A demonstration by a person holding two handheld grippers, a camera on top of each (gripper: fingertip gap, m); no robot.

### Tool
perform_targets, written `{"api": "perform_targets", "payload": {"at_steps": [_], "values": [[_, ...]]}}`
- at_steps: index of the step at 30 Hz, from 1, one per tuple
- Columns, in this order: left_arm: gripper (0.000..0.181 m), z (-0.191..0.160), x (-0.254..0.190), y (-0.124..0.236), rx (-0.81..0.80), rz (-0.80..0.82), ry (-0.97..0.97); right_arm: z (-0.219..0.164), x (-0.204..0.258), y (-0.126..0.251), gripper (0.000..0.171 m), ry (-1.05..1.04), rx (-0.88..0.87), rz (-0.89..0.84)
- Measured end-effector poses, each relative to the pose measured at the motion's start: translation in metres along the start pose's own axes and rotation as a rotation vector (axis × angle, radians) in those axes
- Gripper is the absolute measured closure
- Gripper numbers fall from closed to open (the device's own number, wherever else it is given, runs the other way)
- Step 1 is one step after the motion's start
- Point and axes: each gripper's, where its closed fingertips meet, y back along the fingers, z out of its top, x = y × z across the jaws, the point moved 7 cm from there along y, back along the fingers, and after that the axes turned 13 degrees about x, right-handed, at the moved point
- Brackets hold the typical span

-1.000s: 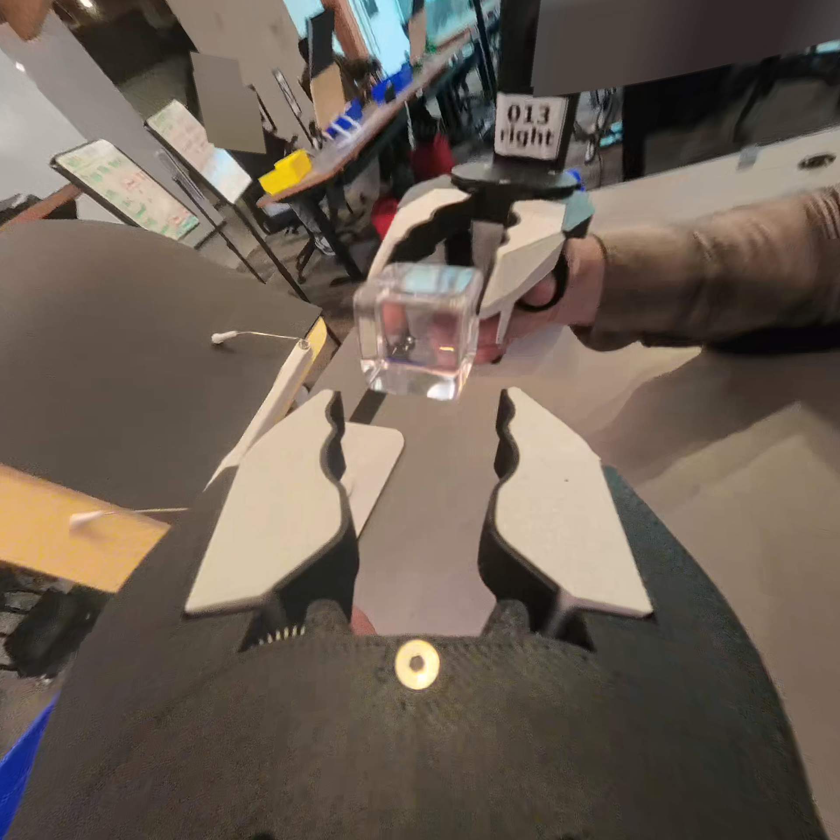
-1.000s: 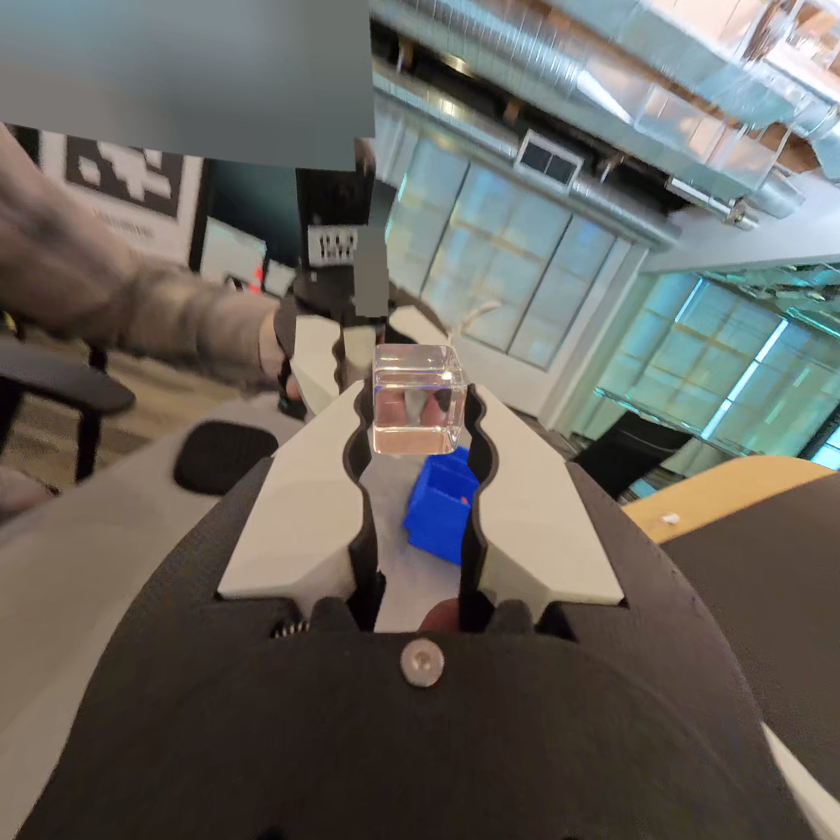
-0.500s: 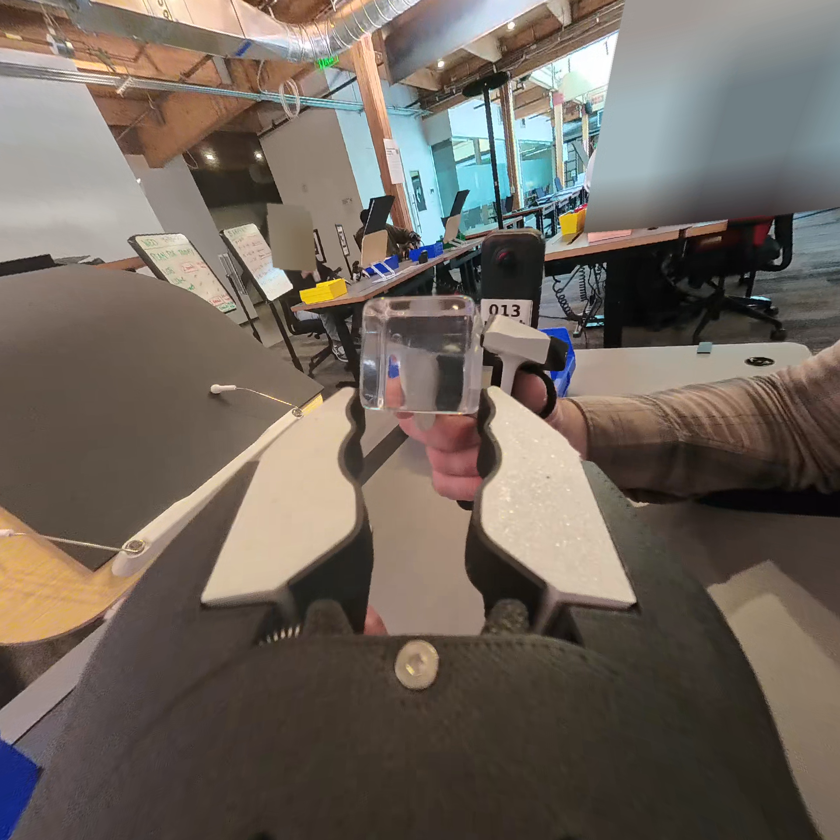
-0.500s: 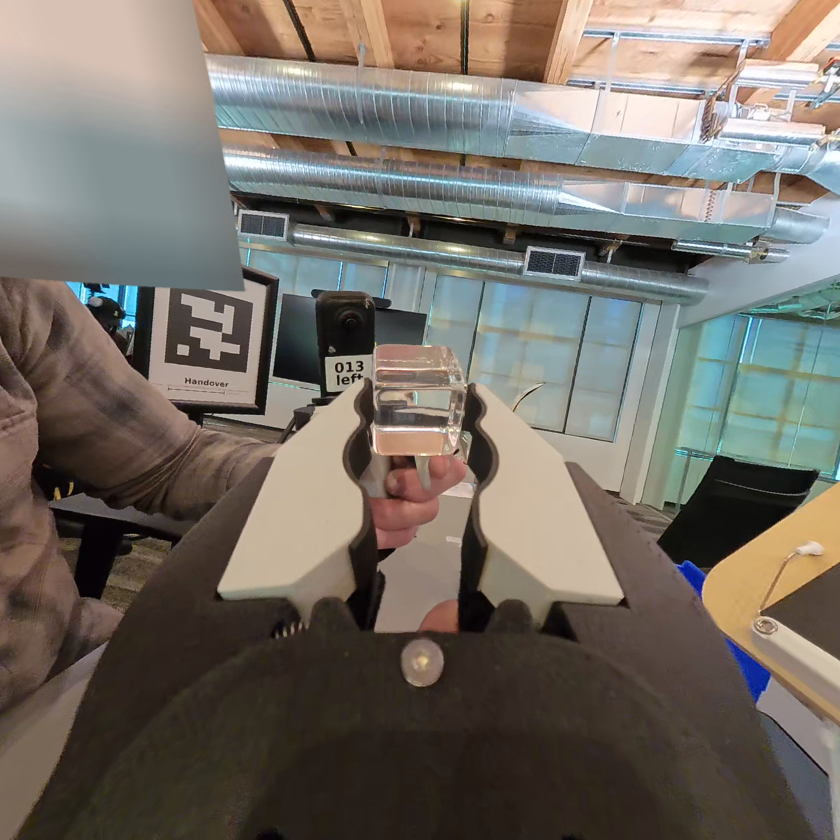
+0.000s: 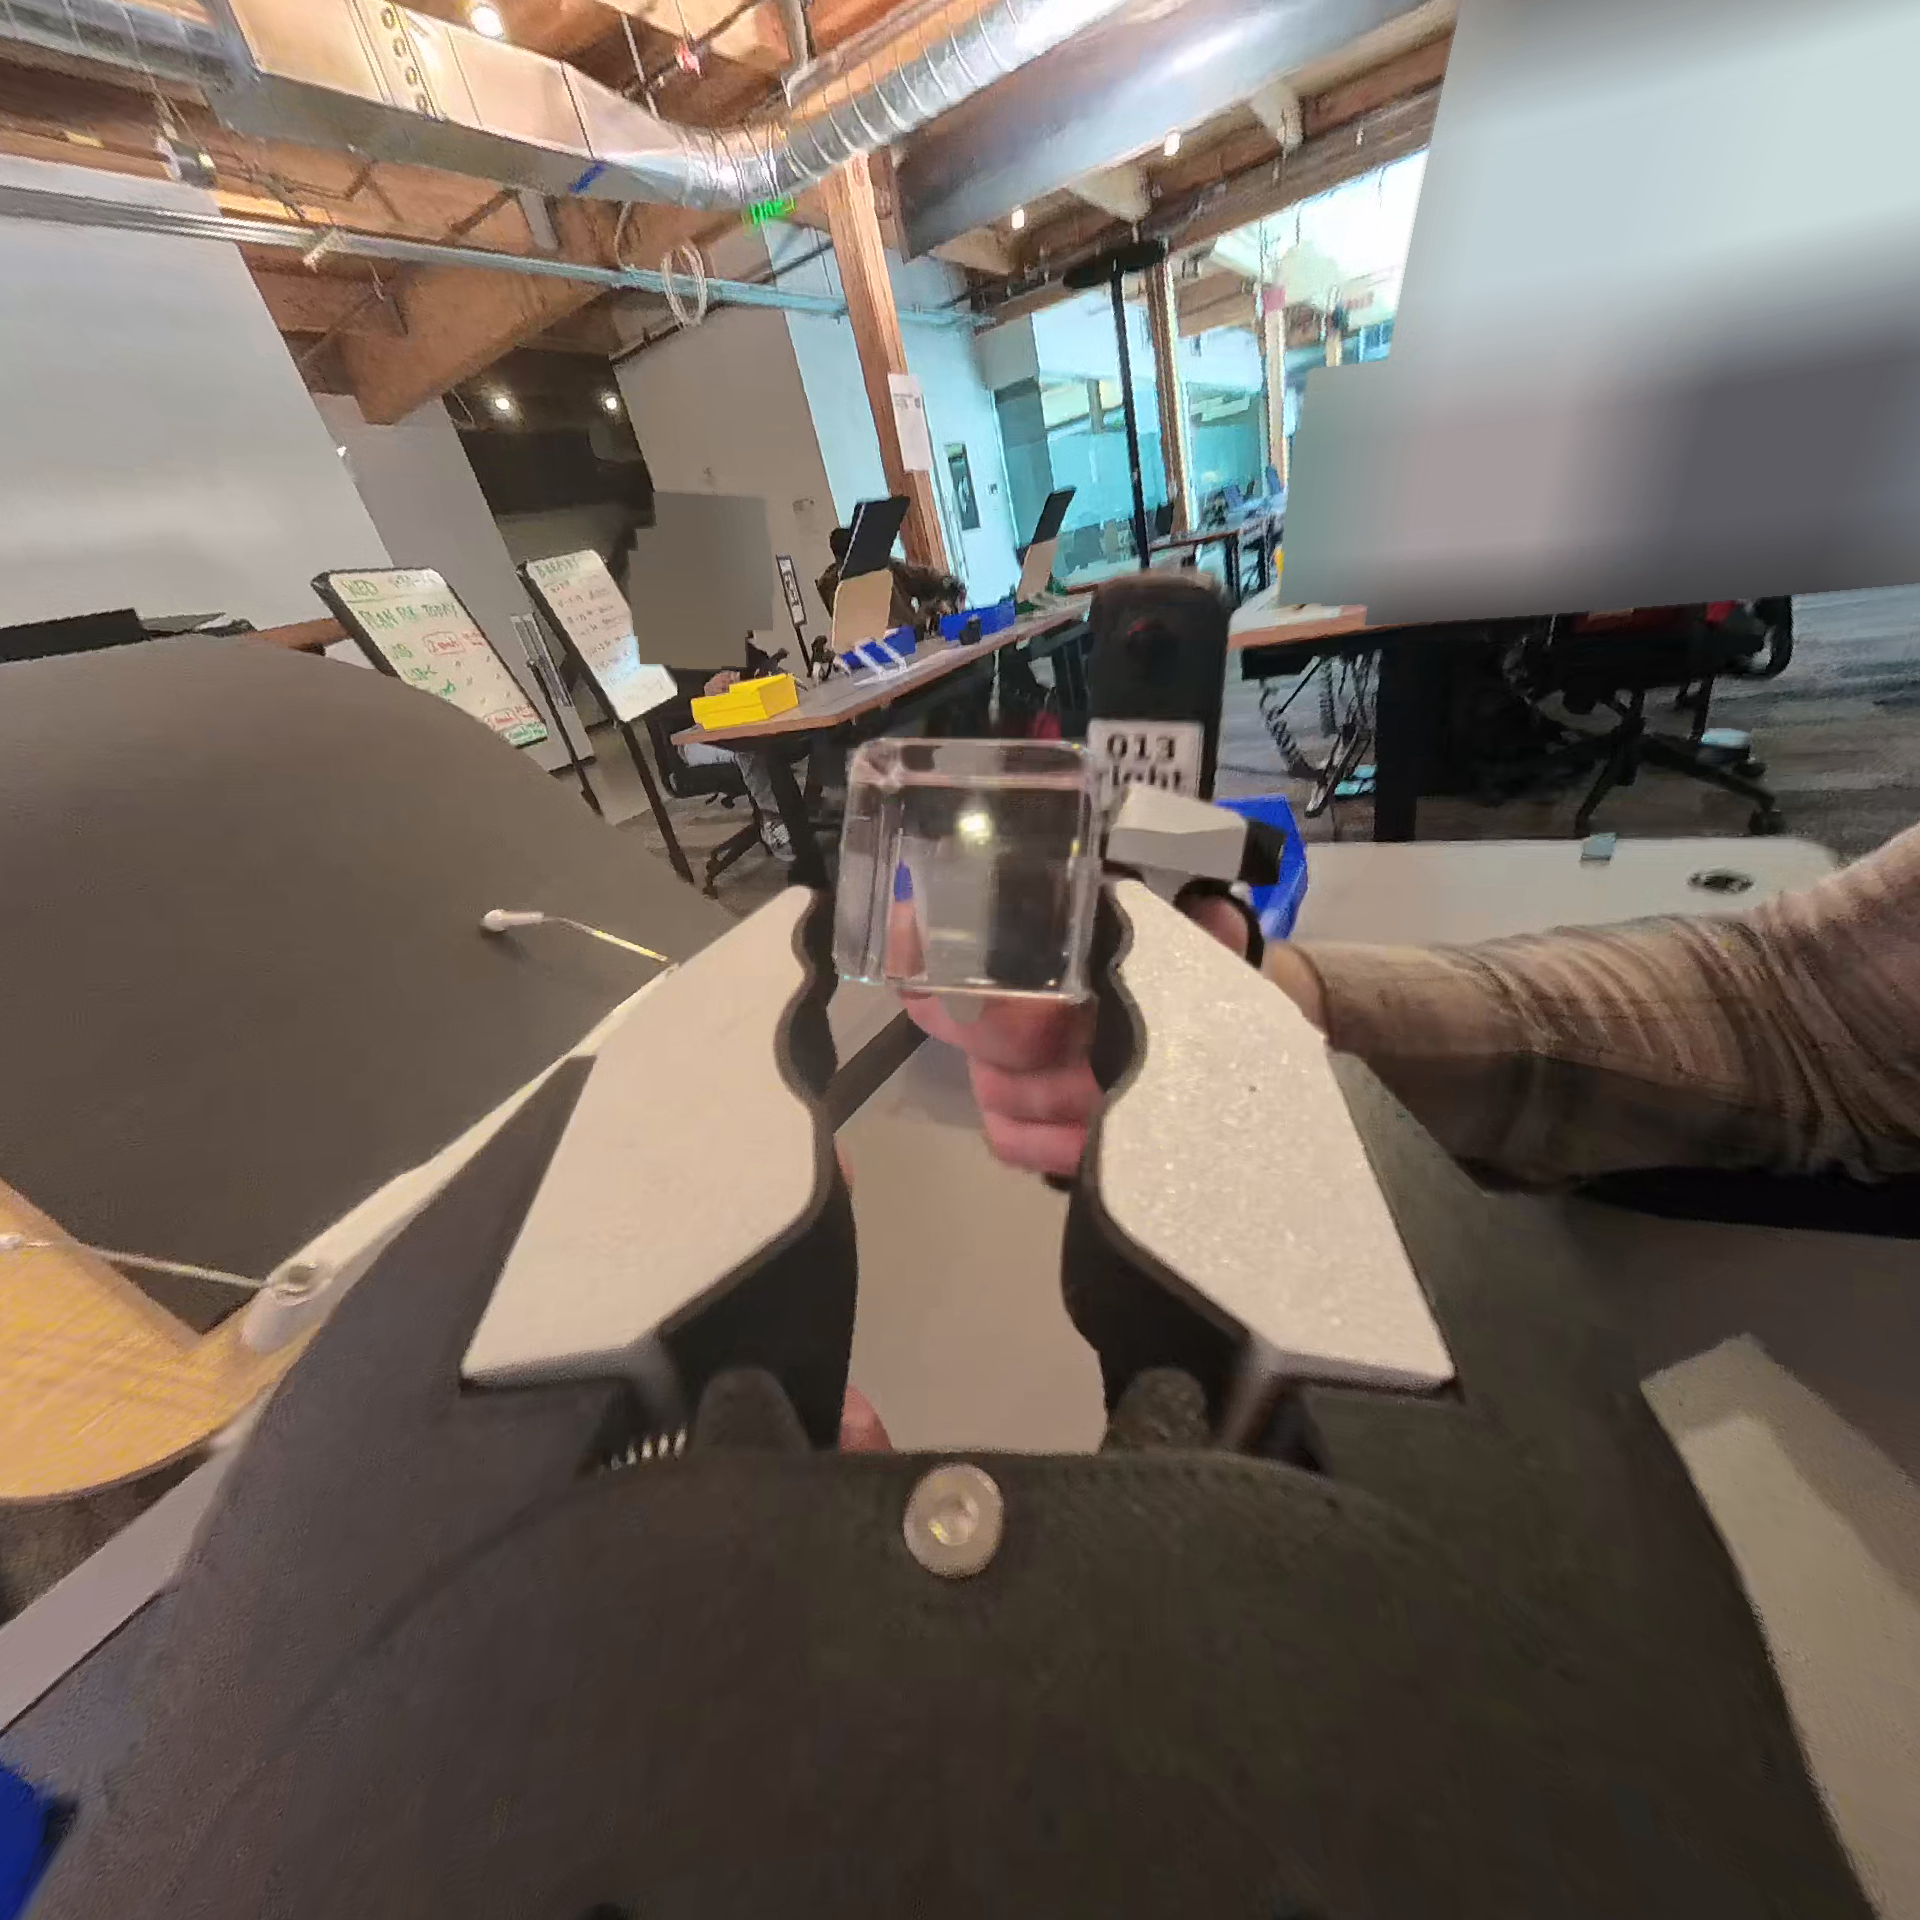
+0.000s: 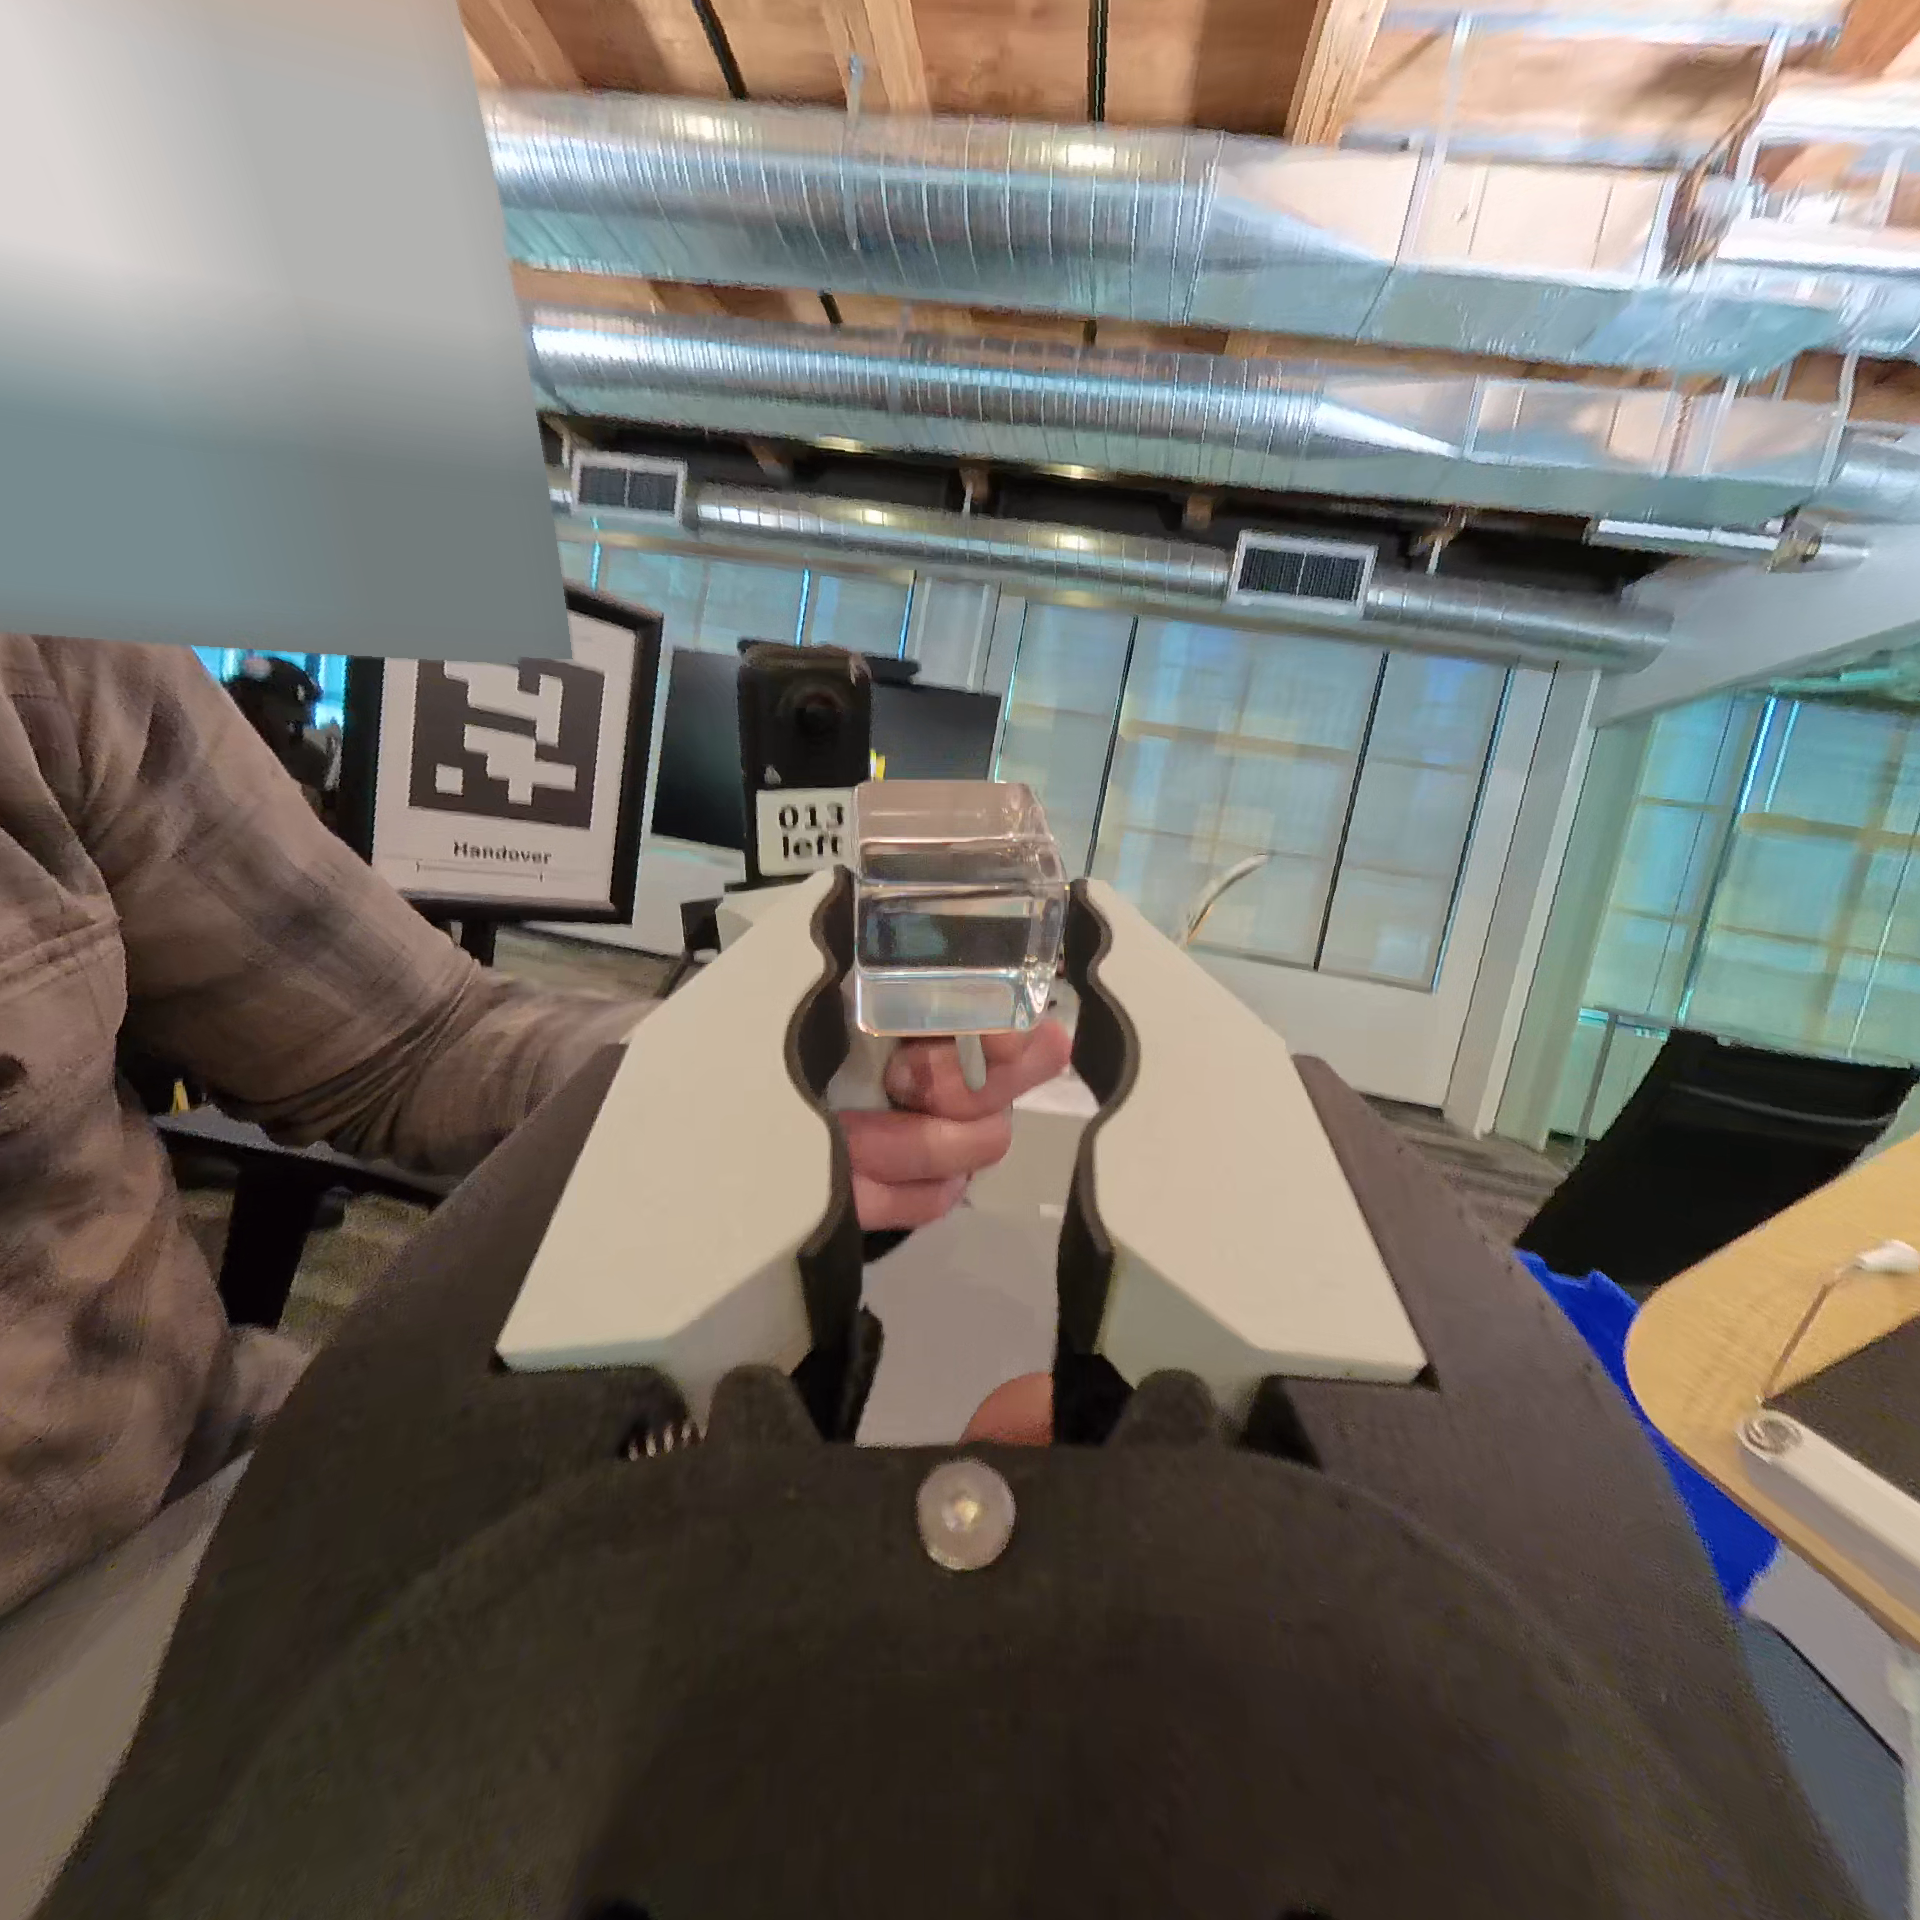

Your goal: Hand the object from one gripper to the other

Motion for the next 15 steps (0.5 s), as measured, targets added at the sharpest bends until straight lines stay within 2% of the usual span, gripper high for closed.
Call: {"api": "perform_targets", "payload": {"at_steps": [4, 7, 11, 15], "values": [[0.135, -0.002, 0.006, 0.0, 0.2, 0.138, -0.196, 0.003, -0.006, 0.005, 0.126, 0.129, 0.176, -0.098], [0.135, -0.007, 0.004, -0.003, 0.411, 0.191, -0.414, 0.005, -0.002, 0.006, 0.119, 0.388, 0.391, -0.208], [0.136, -0.013, 0.002, -0.005, 0.566, 0.002, -0.38, 0.0, 0.02, 0.0, 0.115, 0.819, 0.648, -0.25], [0.135, -0.014, 0.01, -0.001, 0.734, -0.192, -0.339, -0.009, 0.039, -0.012, 0.108, 0.997, 0.776, -0.204]]}}
